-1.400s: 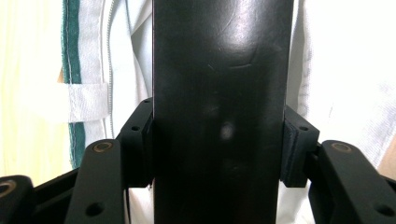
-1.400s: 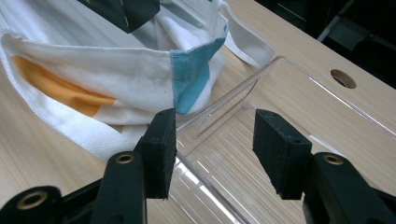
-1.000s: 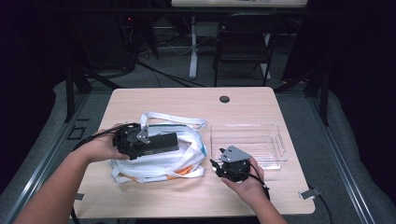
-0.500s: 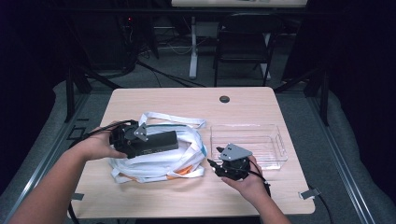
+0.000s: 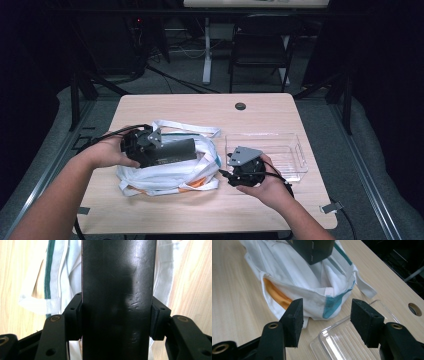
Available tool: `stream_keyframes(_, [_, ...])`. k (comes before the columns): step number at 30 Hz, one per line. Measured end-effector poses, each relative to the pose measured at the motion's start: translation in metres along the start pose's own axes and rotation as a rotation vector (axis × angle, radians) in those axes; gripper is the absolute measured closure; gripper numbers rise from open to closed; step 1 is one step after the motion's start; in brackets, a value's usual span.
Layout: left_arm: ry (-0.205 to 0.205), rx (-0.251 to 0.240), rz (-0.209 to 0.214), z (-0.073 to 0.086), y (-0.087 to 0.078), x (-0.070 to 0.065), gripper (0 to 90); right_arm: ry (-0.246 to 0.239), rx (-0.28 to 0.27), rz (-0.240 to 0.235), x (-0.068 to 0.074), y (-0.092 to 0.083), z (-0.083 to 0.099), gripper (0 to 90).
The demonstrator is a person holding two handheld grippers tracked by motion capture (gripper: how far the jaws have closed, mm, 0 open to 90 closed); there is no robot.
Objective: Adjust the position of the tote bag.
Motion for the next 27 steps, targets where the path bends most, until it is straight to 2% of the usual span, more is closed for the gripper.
stream_keyframes(5, [0.021,-0.012,-0.006,-0.012,-0.003,-0.002,43.0,-0.035,0.031,-0.035,0.002,-0.005,-0.011,41.3])
stream_keyframes(7, [0.027,-0.009,-0.012,-0.015,-0.004,-0.002,43.0,-0.030,0.024,-0.055,0.002,-0.006,-0.017,42.3])
stream_keyframes(8, [0.029,-0.011,-0.014,-0.017,-0.004,-0.002,43.0,-0.045,0.022,-0.068,0.001,-0.008,-0.021,43.4])
stream_keyframes(11, [0.036,-0.005,-0.016,-0.020,-0.003,-0.002,43.0,-0.054,0.027,-0.075,-0.002,-0.010,-0.026,42.2])
stream_keyframes(18, [0.044,0.000,-0.013,-0.027,-0.001,-0.003,43.0,-0.006,0.075,-0.112,-0.011,-0.009,-0.028,38.7])
stream_keyframes(21, [0.046,0.003,-0.017,-0.031,-0.001,-0.003,43.0,-0.014,0.082,-0.107,-0.016,-0.009,-0.029,36.1])
stream_keyframes(27, [0.060,0.000,-0.017,-0.039,-0.002,-0.004,43.0,0.002,0.092,-0.097,-0.023,-0.007,-0.032,27.9])
Point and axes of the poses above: each handheld gripper's, and its own axes: y roughly forward along the jaws, z roughly out of its underside, x roughly to its left, the point moved 10 cm from there along y, roughly forward along the jaws
